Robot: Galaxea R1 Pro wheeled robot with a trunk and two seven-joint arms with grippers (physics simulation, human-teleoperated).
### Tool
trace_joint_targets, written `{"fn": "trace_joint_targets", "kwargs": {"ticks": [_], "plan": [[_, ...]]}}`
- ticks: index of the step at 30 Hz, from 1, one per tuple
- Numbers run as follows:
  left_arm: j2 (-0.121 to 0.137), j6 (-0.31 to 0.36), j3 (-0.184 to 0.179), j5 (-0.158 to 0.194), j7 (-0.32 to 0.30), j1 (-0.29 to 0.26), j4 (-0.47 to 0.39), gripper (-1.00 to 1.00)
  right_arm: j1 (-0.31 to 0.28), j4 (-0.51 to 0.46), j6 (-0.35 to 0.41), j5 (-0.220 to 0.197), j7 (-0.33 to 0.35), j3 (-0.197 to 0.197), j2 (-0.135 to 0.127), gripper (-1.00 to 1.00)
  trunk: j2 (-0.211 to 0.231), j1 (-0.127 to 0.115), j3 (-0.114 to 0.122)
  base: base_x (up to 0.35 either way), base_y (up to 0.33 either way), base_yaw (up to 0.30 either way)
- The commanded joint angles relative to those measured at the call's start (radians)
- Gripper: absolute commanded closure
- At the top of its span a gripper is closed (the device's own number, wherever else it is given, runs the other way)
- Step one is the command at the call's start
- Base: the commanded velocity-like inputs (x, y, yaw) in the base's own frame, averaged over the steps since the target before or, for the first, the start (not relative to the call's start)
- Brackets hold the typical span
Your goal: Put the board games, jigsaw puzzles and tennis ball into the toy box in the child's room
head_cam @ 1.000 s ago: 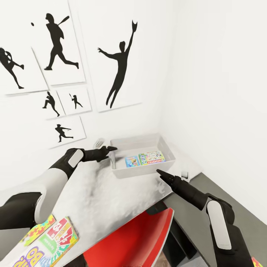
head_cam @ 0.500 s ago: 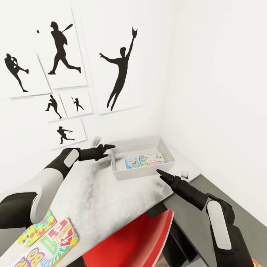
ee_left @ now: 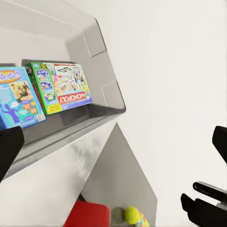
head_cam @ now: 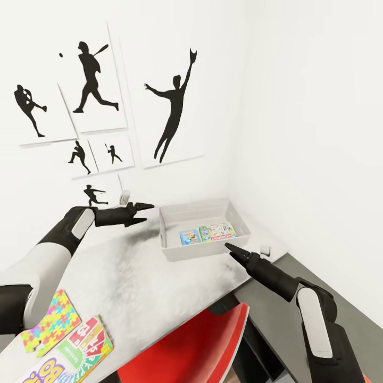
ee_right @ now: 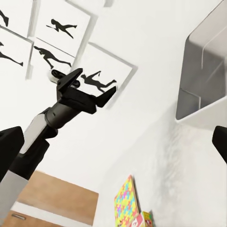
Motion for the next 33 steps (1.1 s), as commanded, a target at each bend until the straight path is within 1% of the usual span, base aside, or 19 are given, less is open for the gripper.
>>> {"fn": "trace_joint_targets", "kwargs": {"ticks": [1,3,5,7,8,9,10,11,14,15,17,18,21,25,33], "plan": [[0.014,0.017,-0.007,0.003,-0.022,0.005,-0.009,-1.00,-0.001,0.000,0.006,0.003,0.006,-0.003,0.000,-1.00,-0.002,0.001,0.000,0.000,0.000,0.000],[0.028,0.029,-0.010,0.003,-0.043,0.010,-0.016,-1.00,-0.001,0.000,0.007,0.001,0.006,-0.004,-0.001,-1.00,-0.002,0.001,0.003,0.000,0.000,0.000],[0.061,0.057,-0.017,0.005,-0.094,0.018,-0.028,-1.00,-0.001,-0.002,0.009,-0.003,0.007,-0.005,-0.003,-1.00,-0.002,0.001,0.006,0.000,0.000,0.000],[0.090,0.067,-0.020,0.005,-0.133,0.024,-0.031,-1.00,0.001,-0.004,0.011,-0.004,0.007,-0.006,-0.005,-1.00,-0.002,0.001,0.009,0.000,0.000,0.000],[0.109,0.070,-0.022,0.006,-0.156,0.029,-0.032,-1.00,0.003,-0.005,0.011,-0.005,0.008,-0.006,-0.007,-1.00,-0.002,0.001,0.011,0.000,0.000,0.000],[0.149,0.074,-0.025,0.005,-0.210,0.046,-0.034,-1.00,0.007,-0.007,0.012,-0.005,0.008,-0.006,-0.010,-1.00,-0.002,0.001,0.012,0.000,0.000,0.000],[0.169,0.076,-0.027,0.005,-0.241,0.057,-0.035,-1.00,0.009,-0.007,0.012,-0.006,0.009,-0.006,-0.012,-1.00,-0.002,0.001,0.014,0.000,0.000,0.000],[0.207,0.076,-0.031,0.004,-0.307,0.081,-0.038,-1.00,0.013,-0.005,0.011,-0.006,0.010,-0.006,-0.015,-1.00,-0.002,0.001,0.016,0.000,0.000,0.000],[0.257,0.076,-0.037,0.002,-0.405,0.117,-0.041,-1.00,0.017,-0.003,0.011,-0.006,0.012,-0.009,-0.018,-1.00,-0.002,0.001,0.020,0.000,0.000,0.000],[0.286,0.076,-0.039,0.001,-0.463,0.142,-0.042,-1.00,0.018,-0.002,0.012,-0.007,0.013,-0.018,-0.020,-1.00,-0.002,0.001,0.022,0.000,0.000,0.000],[0.310,0.076,-0.043,-0.002,-0.508,0.170,-0.043,-1.00,0.020,-0.001,0.014,-0.008,0.013,-0.031,-0.021,-1.00,-0.002,0.001,0.025,0.000,0.000,0.000],[0.329,0.076,-0.051,-0.004,-0.538,0.200,-0.044,-1.00,0.024,-0.001,0.015,-0.008,0.013,-0.043,-0.022,-1.00,-0.002,0.001,0.027,0.000,0.000,0.000],[0.349,0.076,-0.062,-0.007,-0.571,0.245,-0.046,-1.00,0.035,-0.001,0.017,-0.009,0.013,-0.059,-0.023,-1.00,-0.002,0.001,0.032,0.000,0.000,0.000],[0.359,0.074,-0.069,-0.008,-0.588,0.269,-0.070,-1.00,0.040,-0.001,0.016,-0.009,0.014,-0.067,-0.023,-1.00,-0.002,0.001,0.038,-0.025,0.000,0.000],[0.362,0.073,-0.075,-0.009,-0.595,0.283,-0.114,-1.00,0.043,-0.002,0.012,-0.009,0.014,-0.071,-0.023,-1.00,-0.002,0.001,0.051,-0.144,0.000,0.000]]}}
